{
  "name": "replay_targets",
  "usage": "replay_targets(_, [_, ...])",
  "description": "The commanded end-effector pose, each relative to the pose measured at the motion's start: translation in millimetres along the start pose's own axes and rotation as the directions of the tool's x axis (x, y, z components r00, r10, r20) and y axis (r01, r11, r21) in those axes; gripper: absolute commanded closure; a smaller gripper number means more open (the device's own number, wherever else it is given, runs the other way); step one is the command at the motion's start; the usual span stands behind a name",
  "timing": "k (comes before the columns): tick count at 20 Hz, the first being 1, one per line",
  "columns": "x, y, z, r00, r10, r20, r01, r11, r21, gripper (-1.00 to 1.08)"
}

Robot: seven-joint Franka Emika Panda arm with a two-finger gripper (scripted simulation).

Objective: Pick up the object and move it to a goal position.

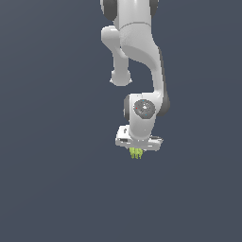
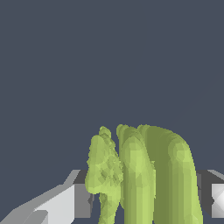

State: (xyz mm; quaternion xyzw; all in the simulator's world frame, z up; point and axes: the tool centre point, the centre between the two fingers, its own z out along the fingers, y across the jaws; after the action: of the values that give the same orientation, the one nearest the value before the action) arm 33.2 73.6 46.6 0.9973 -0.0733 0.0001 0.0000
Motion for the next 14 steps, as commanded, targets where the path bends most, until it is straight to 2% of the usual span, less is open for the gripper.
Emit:
replay_targets(1, [0.0,-0.2,0.6,1.0,0.0,0.0,0.0,1.0,0.0,1.08])
replay_targets(8, [1.1,0.1,-2.2,1.0,0.0,0.0,0.0,1.0,0.0,1.08])
replay_targets(14, [10.0,2.1,-22.1,1.0,0.0,0.0,0.0,1.0,0.0,1.08])
